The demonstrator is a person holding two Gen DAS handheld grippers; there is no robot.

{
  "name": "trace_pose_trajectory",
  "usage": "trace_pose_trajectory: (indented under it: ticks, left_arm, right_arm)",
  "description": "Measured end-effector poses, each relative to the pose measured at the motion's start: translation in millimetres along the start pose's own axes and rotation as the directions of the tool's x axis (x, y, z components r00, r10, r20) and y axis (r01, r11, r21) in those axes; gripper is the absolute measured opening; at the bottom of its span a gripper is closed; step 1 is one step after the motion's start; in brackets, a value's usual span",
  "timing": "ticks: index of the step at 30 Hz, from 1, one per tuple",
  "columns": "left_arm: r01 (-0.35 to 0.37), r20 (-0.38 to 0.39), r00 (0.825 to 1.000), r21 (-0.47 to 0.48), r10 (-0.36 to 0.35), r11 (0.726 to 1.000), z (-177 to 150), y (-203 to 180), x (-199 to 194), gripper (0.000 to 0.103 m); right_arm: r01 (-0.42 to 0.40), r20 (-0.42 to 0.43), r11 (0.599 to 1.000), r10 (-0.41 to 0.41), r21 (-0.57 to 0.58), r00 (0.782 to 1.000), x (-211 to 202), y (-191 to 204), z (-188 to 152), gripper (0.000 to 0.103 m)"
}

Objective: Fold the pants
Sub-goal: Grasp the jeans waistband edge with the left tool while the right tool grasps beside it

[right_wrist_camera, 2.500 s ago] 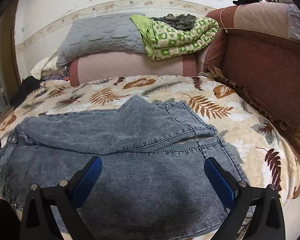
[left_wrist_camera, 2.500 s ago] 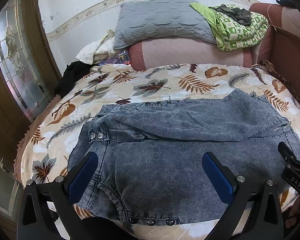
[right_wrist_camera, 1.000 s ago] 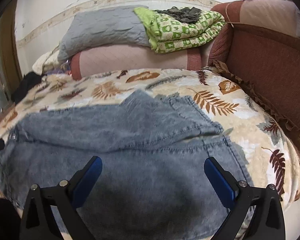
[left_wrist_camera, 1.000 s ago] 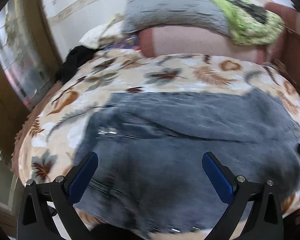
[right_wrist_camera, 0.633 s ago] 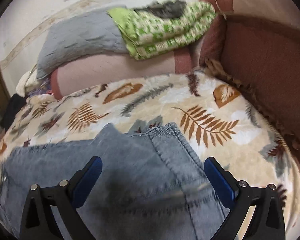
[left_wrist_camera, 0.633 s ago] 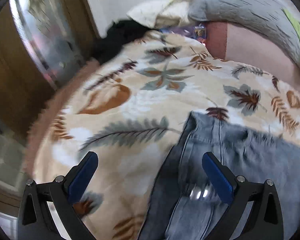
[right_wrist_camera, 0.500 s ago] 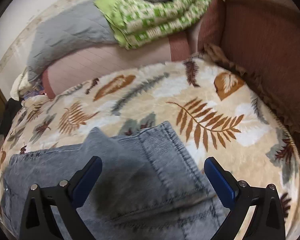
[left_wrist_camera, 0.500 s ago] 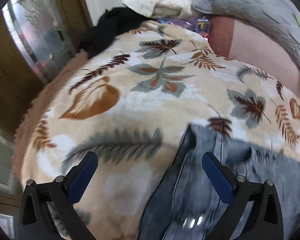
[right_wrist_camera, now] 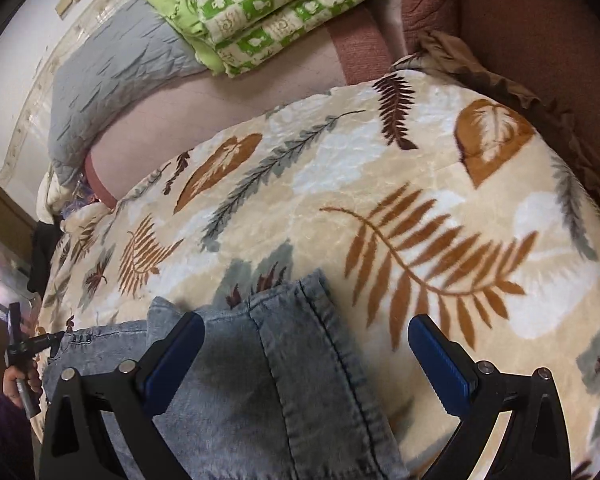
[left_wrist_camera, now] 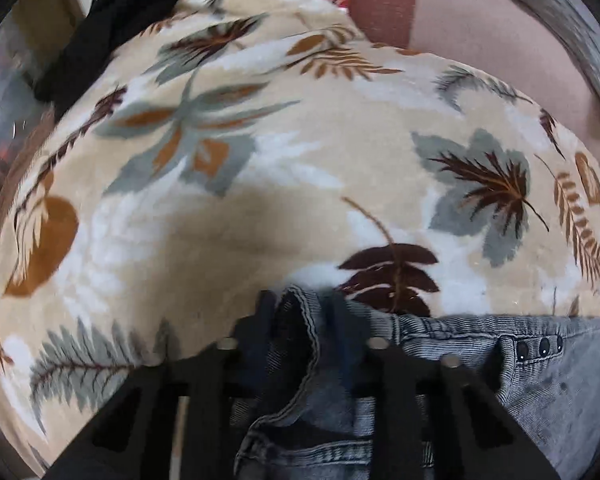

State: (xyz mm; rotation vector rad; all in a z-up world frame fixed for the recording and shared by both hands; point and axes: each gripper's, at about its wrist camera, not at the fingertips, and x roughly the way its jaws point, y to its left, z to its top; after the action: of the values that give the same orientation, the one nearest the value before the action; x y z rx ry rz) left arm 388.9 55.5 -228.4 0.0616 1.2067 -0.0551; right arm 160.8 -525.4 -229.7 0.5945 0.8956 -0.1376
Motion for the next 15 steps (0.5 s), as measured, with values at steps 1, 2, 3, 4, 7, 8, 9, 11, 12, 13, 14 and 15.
trace_pose_trajectory:
  ticks: [1,2,3,4,7,8,9,11,12,13,14,15]
  left_arm:
    - [0.01,0.003,1.0,0.012,-0.01,1.0,0,-3,-1,0.011]
    - [0.006,0.009,1.0,0.023,-0.006,1.0,0,-6,-2,0.011]
    - [-0.004,0.016,1.0,0.036,0.004,0.999,-1,-9,-3,0.011]
    - [-0.006,0.021,1.0,0.047,0.005,0.999,-1,-11,-4,0.01]
    - [-0.014,0.042,0.999,0.066,0.011,0.998,-2,-17,-9,0.009]
    - [-0.011,0.052,0.999,0.063,0.008,0.998,-1,-15,-11,0.009]
    - [-0.008,0.066,0.998,0.057,0.005,0.998,0,-13,-16,0.009]
    - [-0.003,0.092,0.996,0.054,-0.002,0.999,7,-6,-28,0.009]
    - [0.004,0.11,0.994,0.052,-0.01,0.999,8,-4,-37,0.009]
    - [0.017,0.128,0.992,0.047,-0.023,0.999,9,-2,-47,0.009]
    - [0.032,0.143,0.989,0.042,-0.038,0.999,10,1,-56,0.009]
    - [0.053,0.165,0.985,0.034,-0.057,0.998,11,4,-69,0.009]
  right_arm:
    - [0.006,-0.003,1.0,-0.006,-0.001,1.0,6,1,3,0.103]
    - [0.012,-0.013,1.0,-0.011,0.002,1.0,15,2,7,0.102]
    - [0.012,-0.023,1.0,-0.012,0.004,1.0,22,2,9,0.101]
    - [0.013,-0.031,1.0,-0.013,0.006,0.999,29,3,11,0.098]
    - [0.065,-0.105,0.998,-0.067,-0.019,0.992,56,10,12,0.057]
    - [0.119,-0.152,0.992,-0.126,-0.05,0.98,66,14,10,0.038]
    - [0.138,-0.141,0.988,-0.147,-0.067,0.979,65,18,9,0.034]
    - [0.138,-0.106,0.987,-0.147,-0.085,0.983,49,26,10,0.014]
    - [0.135,-0.083,0.987,-0.142,-0.083,0.986,38,28,11,0.013]
    - [0.123,-0.053,0.989,-0.128,-0.082,0.99,25,29,11,0.014]
    - [0.109,-0.012,0.991,-0.11,-0.078,0.994,6,30,13,0.014]
    - [0.102,0.015,0.992,-0.101,-0.073,0.995,-8,30,14,0.013]
